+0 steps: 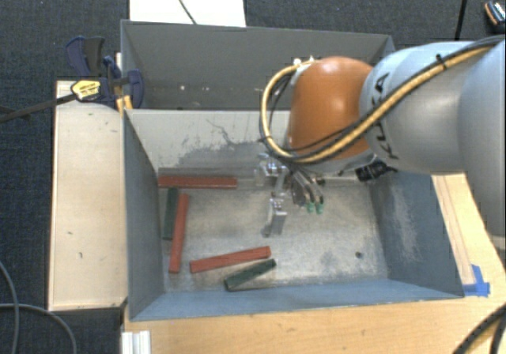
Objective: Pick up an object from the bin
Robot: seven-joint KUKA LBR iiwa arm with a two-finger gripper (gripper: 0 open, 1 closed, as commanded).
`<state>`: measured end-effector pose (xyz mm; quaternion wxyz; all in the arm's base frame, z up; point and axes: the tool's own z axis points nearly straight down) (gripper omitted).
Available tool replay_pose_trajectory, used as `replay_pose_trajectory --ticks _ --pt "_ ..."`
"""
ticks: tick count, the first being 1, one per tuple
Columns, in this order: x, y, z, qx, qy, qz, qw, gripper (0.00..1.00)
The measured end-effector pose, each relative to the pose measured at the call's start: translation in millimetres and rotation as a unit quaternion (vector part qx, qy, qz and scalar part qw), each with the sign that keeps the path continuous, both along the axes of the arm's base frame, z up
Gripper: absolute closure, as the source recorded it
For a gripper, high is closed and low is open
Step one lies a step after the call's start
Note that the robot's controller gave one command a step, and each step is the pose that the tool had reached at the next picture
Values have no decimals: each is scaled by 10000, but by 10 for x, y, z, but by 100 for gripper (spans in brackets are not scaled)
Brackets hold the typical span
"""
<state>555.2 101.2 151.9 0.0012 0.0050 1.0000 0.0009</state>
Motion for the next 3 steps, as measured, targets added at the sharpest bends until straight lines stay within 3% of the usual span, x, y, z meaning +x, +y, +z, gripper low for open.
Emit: replay_pose_trajectory --ticks 1,2,3 --pt "-416 230 -802 -8 15 1191 9929 0" --pt "-408 226 -794 -6 6 1167 9932 100" --pt "-244 178 960 -5 -49 1180 9930 100"
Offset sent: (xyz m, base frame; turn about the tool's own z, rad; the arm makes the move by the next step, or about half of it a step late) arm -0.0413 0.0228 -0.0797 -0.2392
